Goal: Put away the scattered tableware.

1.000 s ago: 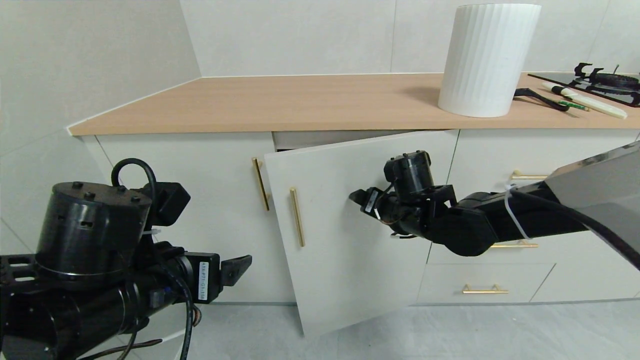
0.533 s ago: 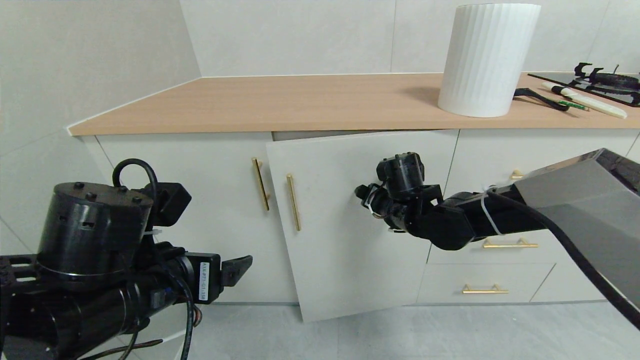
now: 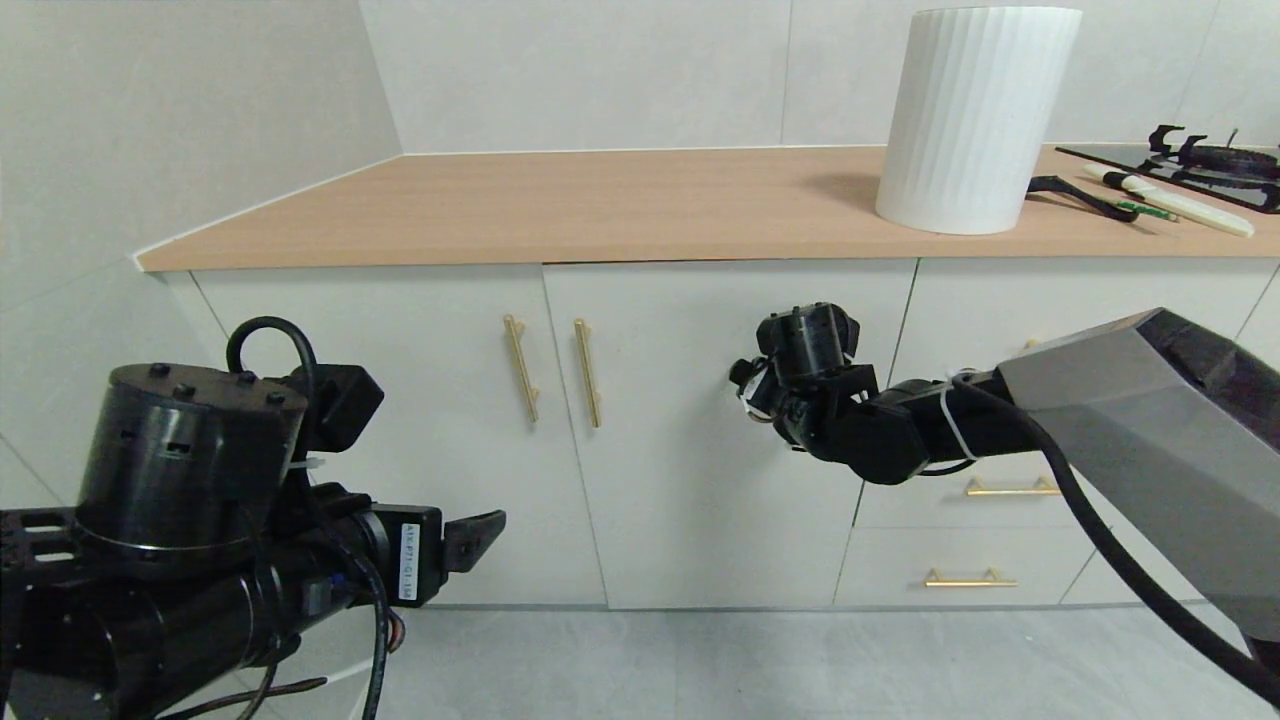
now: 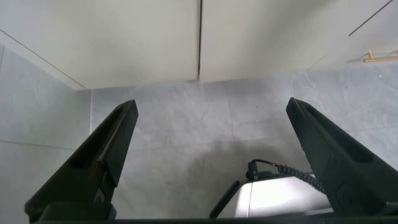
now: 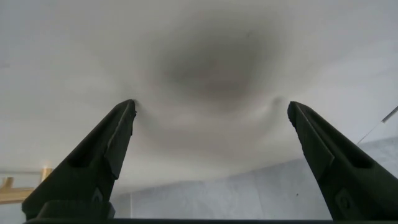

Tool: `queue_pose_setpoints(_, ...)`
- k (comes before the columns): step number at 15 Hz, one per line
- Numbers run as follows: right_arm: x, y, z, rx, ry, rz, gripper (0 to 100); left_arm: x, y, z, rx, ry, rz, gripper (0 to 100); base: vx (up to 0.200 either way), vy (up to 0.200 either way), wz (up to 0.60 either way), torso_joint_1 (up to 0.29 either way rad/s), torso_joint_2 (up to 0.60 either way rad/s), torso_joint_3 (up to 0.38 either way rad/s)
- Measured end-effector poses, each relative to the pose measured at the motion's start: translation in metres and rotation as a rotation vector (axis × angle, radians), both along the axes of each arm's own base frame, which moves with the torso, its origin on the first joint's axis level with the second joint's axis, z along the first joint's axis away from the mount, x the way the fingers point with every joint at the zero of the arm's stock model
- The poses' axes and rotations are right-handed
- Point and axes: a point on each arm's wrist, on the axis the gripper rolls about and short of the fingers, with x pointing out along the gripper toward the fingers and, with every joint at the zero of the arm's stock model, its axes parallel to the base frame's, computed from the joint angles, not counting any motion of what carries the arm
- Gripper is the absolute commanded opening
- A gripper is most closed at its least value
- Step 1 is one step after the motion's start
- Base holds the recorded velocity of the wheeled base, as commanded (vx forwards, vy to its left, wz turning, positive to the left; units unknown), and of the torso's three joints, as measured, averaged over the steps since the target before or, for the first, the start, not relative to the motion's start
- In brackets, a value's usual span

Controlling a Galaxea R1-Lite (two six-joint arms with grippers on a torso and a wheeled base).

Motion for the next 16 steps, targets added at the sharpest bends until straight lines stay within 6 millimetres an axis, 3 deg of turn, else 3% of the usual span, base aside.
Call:
queue_pose_setpoints(7, 0.005, -0.004, -0.002, -0.004, 0.001, -0.013, 100, 0.000, 0.000, 0.000, 0.000, 0.000, 0.000, 100, 0.000, 0.000, 0.00, 0.000, 0.00, 0.000)
queue_pose_setpoints(10, -0.004, -0.005, -0.004, -0.028, 0.047, 0.016, 100, 0.000, 0.000, 0.000, 0.000, 0.001, 0.000, 100, 0.000, 0.000, 0.00, 0.000, 0.00, 0.000)
queue_pose_setpoints(13, -0.034, -0.009, -0.007, -0.056, 0.144, 0.169, 100, 0.000, 0.000, 0.000, 0.001, 0.001, 0.000, 100, 0.000, 0.000, 0.00, 0.000, 0.00, 0.000)
queue_pose_setpoints(16, -0.081, -0.026, 0.004, -0.090, 0.208, 0.476, 100, -0.001, 0.001, 0.000, -0.001, -0.002, 0.000, 100, 0.000, 0.000, 0.00, 0.000, 0.00, 0.000)
